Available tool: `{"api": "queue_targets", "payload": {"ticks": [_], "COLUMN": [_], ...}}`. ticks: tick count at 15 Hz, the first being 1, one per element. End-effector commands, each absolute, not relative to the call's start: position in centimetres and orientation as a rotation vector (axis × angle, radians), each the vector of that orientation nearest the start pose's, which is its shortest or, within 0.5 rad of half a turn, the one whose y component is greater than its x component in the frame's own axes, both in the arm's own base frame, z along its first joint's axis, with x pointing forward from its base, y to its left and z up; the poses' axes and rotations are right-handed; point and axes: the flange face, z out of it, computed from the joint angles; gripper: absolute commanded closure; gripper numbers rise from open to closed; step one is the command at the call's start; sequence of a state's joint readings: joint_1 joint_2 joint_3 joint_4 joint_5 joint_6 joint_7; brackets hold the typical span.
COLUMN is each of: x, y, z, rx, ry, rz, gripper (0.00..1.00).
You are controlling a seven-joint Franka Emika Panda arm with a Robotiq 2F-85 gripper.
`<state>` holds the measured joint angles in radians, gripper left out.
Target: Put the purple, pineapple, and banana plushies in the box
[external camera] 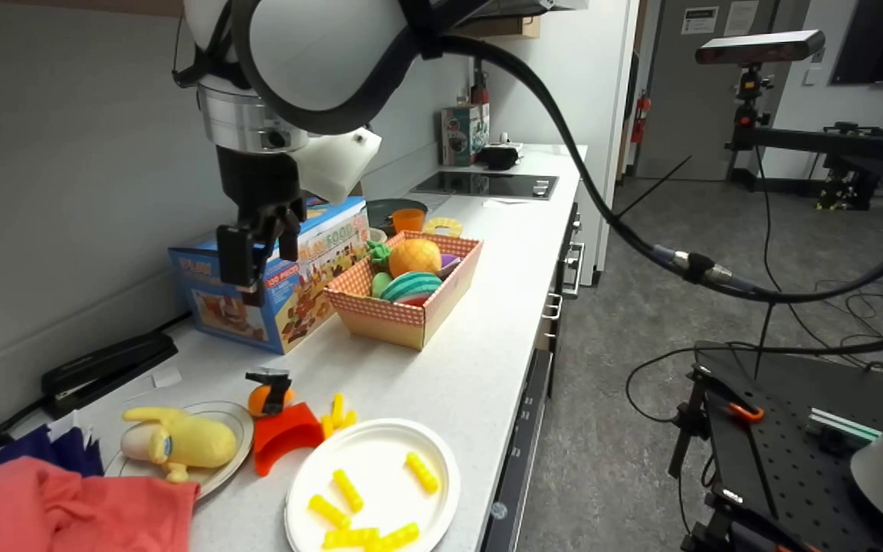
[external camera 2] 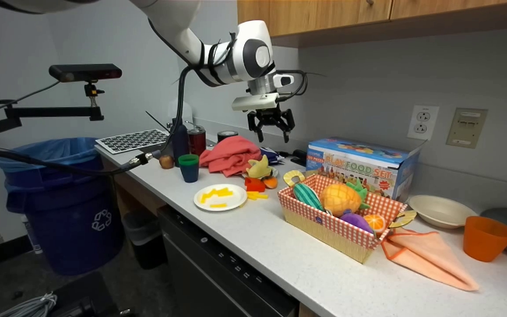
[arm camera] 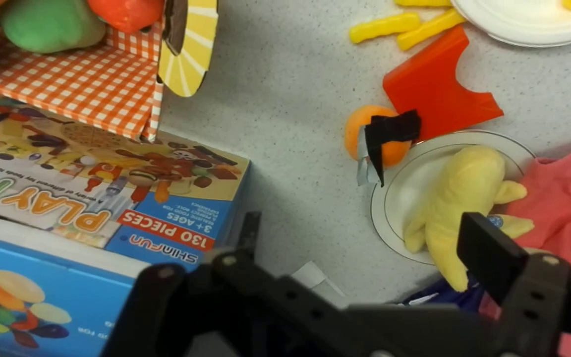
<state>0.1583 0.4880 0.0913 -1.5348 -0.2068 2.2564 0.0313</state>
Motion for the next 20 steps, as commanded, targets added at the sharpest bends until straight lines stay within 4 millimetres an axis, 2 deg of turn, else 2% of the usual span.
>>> {"api": "queue_targets", "payload": {"ticks": [1, 5, 8, 10, 16, 20], "x": [70.0, 70.1, 70.7, 71.7, 75.2, 76.1], "y": [19.1, 22.9, 24.6, 24.8, 23.7, 24.7], "z": [37.8, 34.9, 32.7, 31.4, 28.4, 26.6], "rx": [-3.157, -3.115, -3.075, -3.050, -3.014, -2.996], "ry": [-0.605, -0.687, -0.739, -0.736, -0.700, -0.702], "rz": [-0.407, -0.413, -0.493, -0.537, -0.591, -0.579], "gripper": [0.00, 0.00, 0.00, 0.00, 0.00, 0.00]}}
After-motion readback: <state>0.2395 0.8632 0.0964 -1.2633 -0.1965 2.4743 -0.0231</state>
